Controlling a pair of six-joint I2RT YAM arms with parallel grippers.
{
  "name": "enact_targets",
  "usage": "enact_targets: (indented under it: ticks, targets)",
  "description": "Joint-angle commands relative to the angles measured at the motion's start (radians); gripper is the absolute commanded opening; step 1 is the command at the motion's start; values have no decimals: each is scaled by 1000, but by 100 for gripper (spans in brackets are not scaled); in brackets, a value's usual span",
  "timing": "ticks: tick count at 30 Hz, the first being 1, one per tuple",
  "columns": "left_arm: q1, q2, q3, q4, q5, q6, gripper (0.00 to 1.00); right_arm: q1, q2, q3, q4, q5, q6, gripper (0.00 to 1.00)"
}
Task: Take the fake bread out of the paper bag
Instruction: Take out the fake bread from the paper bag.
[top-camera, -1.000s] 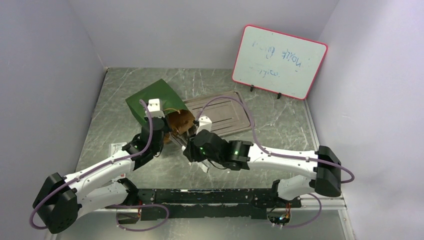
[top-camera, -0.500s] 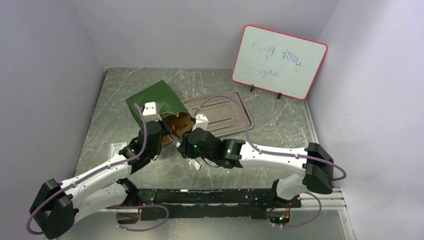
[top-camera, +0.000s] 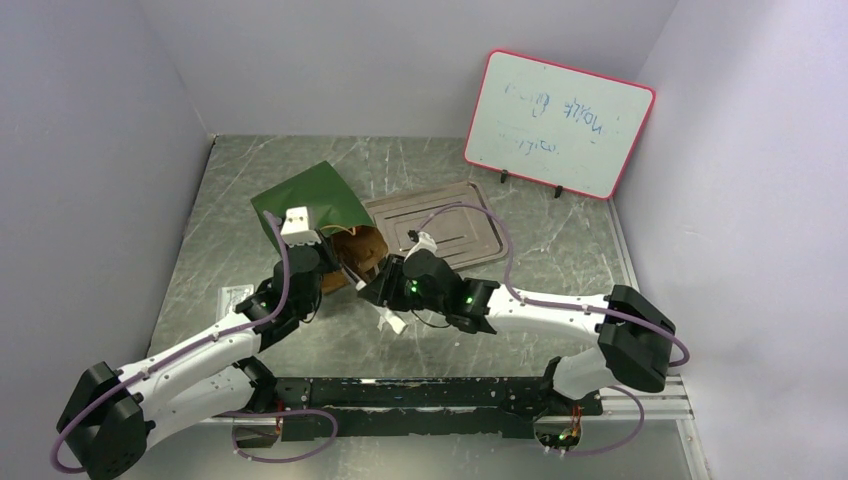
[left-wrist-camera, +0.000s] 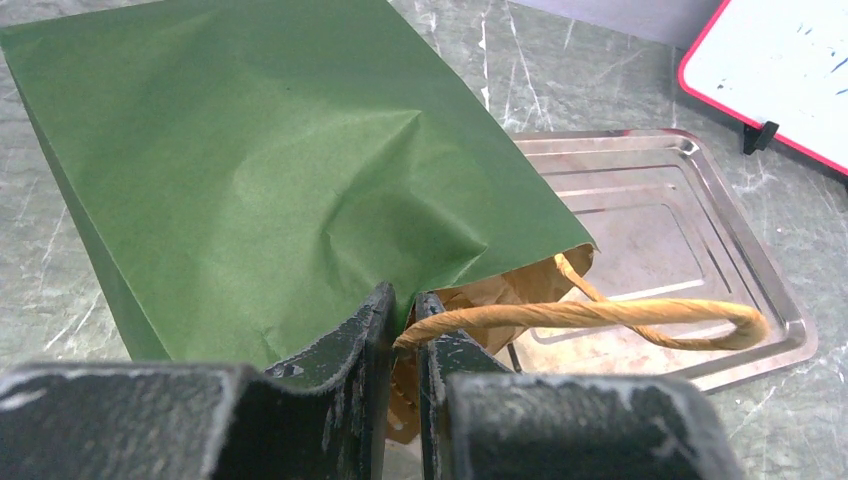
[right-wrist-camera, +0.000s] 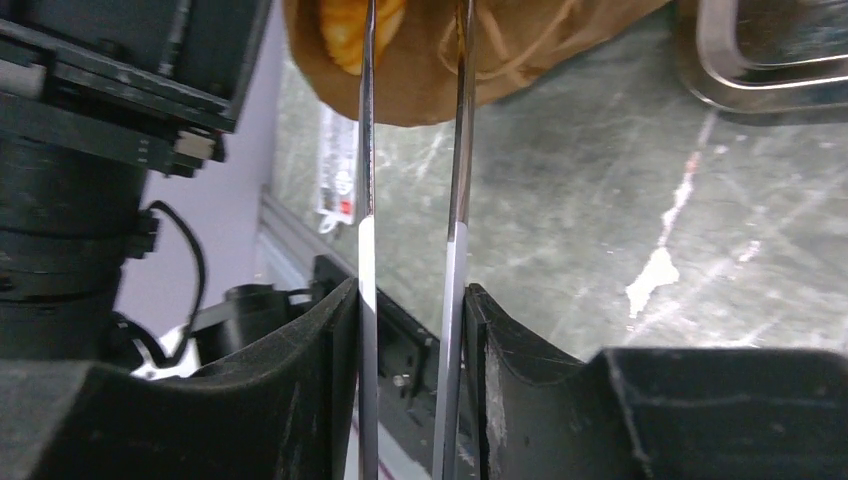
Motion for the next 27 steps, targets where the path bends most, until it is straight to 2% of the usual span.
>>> enact_targets:
  ticks: [1, 11, 20, 27]
  targets:
    - [2, -13, -1, 48, 12, -8, 7, -26, 5, -22, 195, -96, 107, 39]
    - [1, -17, 0, 58, 24, 3, 7, -49, 52, -13, 242, -176, 170, 48]
    - [1, -19, -11, 76, 42, 3, 7, -68, 125, 1, 300, -239, 207, 49]
    - [2, -19, -13, 84, 42, 17, 7, -71, 178, 37, 205, -229, 140, 48]
